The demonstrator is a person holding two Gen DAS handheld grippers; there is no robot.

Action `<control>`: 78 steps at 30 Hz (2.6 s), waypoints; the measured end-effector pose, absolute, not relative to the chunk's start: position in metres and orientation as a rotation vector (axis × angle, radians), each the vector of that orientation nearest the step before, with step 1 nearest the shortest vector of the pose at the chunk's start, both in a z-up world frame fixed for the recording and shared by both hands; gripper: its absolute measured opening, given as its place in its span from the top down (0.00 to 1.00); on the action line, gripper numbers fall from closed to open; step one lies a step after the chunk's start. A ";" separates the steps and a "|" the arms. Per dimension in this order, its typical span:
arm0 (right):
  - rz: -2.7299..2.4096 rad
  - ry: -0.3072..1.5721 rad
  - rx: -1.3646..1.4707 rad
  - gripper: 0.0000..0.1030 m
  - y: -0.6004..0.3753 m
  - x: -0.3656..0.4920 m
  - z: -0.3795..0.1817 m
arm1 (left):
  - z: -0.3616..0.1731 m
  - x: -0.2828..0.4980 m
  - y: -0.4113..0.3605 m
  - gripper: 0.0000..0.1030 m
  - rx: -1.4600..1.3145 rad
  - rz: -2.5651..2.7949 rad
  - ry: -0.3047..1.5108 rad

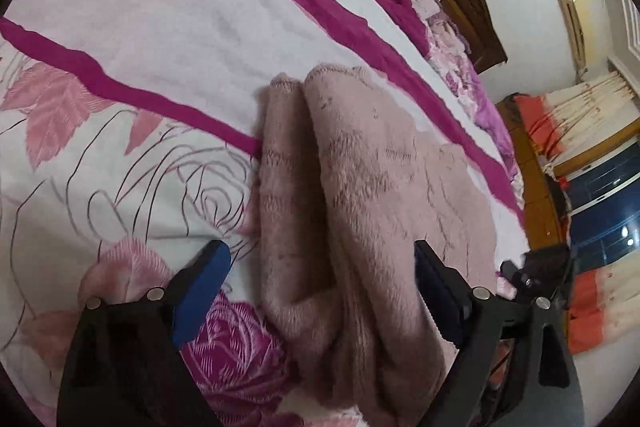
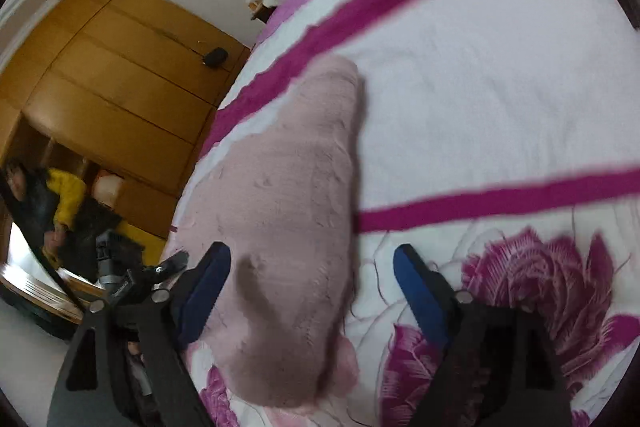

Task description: Fold small clothes

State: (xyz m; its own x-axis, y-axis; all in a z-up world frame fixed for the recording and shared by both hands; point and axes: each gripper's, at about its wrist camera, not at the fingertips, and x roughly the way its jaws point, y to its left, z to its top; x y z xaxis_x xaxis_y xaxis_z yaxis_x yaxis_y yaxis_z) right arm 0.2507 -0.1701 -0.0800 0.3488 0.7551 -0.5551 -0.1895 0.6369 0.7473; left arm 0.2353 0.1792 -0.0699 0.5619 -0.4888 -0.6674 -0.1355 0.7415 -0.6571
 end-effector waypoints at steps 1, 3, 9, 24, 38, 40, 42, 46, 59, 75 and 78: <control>0.687 1.032 0.684 0.15 -0.175 0.251 -0.085 | -0.070 0.238 0.180 0.32 -0.745 -0.240 0.966; 0.720 1.009 0.767 0.15 -0.180 0.253 -0.089 | -0.070 0.242 0.182 0.32 -0.773 -0.253 0.955; 0.810 1.038 0.847 0.15 -0.159 0.271 -0.097 | -0.073 0.262 0.174 0.32 -0.824 -0.307 0.960; 0.808 1.114 0.666 0.20 -0.120 0.266 -0.102 | -0.079 0.261 0.168 0.42 -0.823 -0.323 0.959; 0.787 1.016 0.716 0.27 -0.115 0.284 -0.106 | -0.073 0.263 0.148 0.58 -0.644 -0.257 0.936; 0.765 1.008 0.663 0.30 -0.110 0.282 -0.104 | -0.070 0.263 0.145 0.69 -0.625 -0.252 0.930; 0.751 0.995 0.634 0.33 -0.107 0.281 -0.103 | -0.070 0.261 0.144 0.80 -0.638 -0.269 0.920; 0.732 0.983 0.618 0.38 -0.107 0.281 -0.101 | -0.070 0.259 0.140 0.84 -0.613 -0.266 0.889; 0.720 0.981 0.574 0.40 -0.104 0.279 -0.095 | -0.067 0.253 0.138 0.90 -0.577 -0.256 0.842; 0.775 0.851 0.332 0.50 -0.096 0.259 0.006 | -0.004 0.246 0.112 0.93 -0.527 -0.295 0.725; 0.751 0.819 0.306 0.50 -0.112 0.258 0.033 | 0.020 0.261 0.090 0.93 -0.495 -0.326 0.707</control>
